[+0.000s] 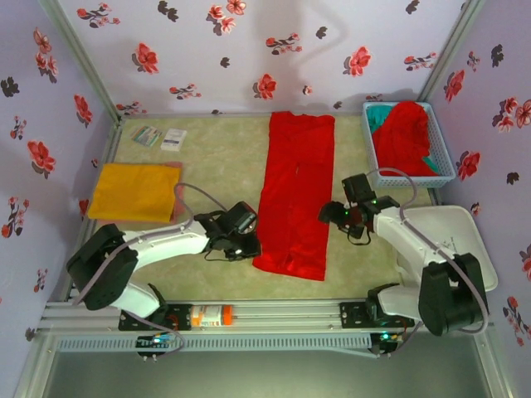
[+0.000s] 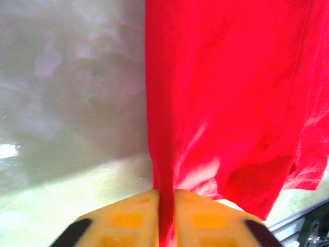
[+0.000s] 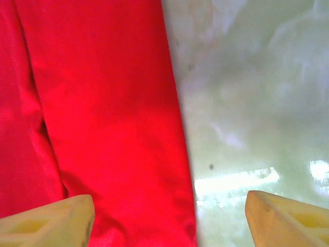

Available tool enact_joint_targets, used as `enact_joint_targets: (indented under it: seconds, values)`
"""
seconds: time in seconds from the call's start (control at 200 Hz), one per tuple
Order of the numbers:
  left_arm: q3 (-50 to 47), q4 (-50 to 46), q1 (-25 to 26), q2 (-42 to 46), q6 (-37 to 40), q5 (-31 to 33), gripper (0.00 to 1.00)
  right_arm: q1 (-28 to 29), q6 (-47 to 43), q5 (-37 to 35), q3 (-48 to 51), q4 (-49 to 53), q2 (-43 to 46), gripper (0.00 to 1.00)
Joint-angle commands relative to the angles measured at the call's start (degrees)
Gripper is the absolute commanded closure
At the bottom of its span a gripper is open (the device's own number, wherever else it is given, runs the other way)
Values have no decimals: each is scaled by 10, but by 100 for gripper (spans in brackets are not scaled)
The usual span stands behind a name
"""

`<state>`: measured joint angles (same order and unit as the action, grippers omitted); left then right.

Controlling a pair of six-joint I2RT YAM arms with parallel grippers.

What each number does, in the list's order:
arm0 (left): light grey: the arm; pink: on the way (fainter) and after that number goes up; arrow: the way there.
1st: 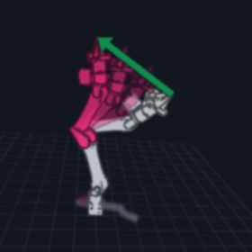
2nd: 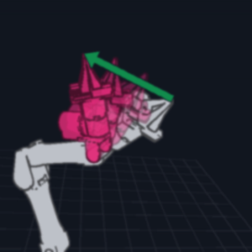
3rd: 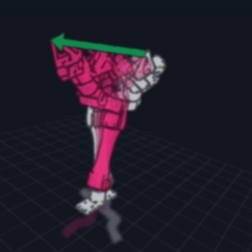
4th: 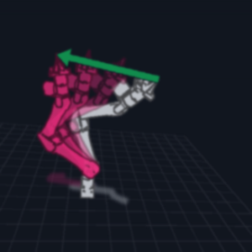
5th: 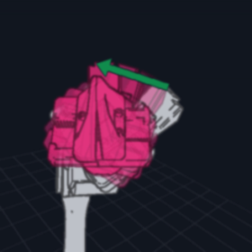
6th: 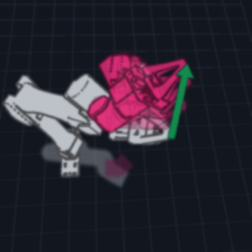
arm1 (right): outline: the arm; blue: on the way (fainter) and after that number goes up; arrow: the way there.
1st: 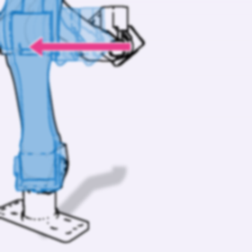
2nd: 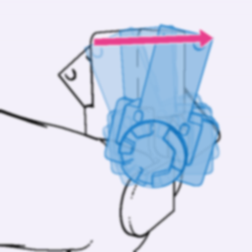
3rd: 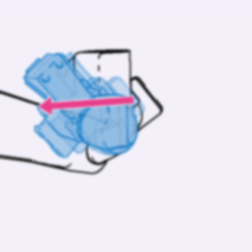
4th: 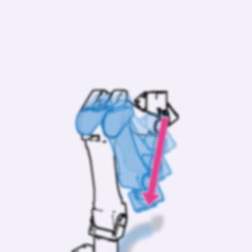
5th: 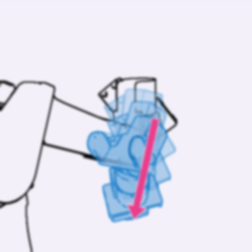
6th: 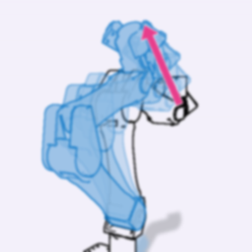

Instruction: Fold and stack the t-shirts

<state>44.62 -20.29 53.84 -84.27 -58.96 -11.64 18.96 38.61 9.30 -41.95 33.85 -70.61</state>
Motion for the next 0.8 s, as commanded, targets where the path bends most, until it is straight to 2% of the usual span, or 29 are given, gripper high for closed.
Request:
enact_joint_targets:
  seconds: [0.0,0.04,0.28,0.4,0.535,0.695,0.795]
  values:
    - [-28,-21,1,22,-3,-7,73,24,24,4,27,52,30,23]
    - [-34,-25,1,28,-1,-7,66,34,33,-5,36,66,42,23]
    - [-44,-44,0,43,38,-6,40,107,133,-16,118,79,133,28]
    - [-34,-43,0,34,45,-7,34,138,170,-14,148,82,164,34]
    - [-20,-23,0,16,48,-7,38,187,222,-4,186,57,189,40]
    - [-6,6,-6,-13,51,-12,52,229,269,-3,218,-16,190,44]
    - [9,19,-6,-32,54,-18,56,249,276,-17,209,-35,173,46]
